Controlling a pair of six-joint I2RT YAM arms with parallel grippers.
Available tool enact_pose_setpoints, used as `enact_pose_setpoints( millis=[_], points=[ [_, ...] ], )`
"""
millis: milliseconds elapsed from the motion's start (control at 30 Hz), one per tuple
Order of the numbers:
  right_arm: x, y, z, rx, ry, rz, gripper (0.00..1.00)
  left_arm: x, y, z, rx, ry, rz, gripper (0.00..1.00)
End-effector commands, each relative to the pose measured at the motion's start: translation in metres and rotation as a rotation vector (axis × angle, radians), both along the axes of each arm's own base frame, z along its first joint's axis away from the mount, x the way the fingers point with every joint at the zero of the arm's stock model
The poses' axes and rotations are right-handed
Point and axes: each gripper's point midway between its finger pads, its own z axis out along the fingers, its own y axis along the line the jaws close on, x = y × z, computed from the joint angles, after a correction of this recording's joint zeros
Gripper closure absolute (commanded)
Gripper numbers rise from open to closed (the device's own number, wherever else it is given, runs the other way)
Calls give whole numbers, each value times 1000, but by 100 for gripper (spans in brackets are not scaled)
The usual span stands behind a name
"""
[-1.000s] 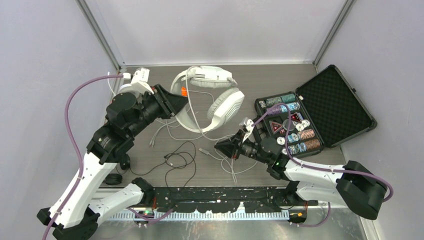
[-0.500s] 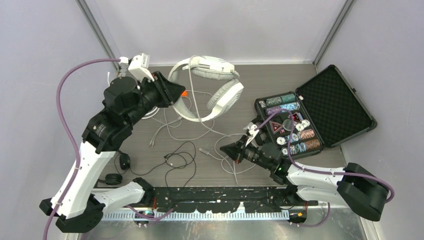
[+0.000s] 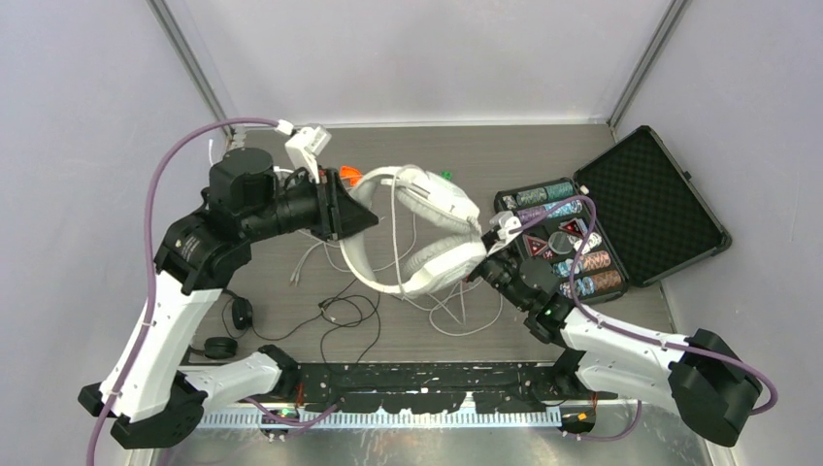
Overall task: Wrap the headphones
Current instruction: Wrap the headphones cable around the headphones.
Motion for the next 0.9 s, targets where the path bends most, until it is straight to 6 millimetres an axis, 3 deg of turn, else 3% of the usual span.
enact_pose_setpoints(
  millis=[0,133,300,667,867],
  points=[
    [2,8,34,-37,-121,55,99,-46,-21,1,-65,58,-284,100],
    [-1,12,50,-42,-177,94,99,-61,-32,-17,-68,114,-434,100],
    [-13,8,77,-39,-224,129,100,-58,-21,-58,111,129,-472,100],
    [-43,-9,91,-81,-137,183,99,-8,24,-125,602,-17,-435,100],
    [-43,-11,91,-125,38,171,99,14,36,-138,770,-145,-435,100]
  ],
)
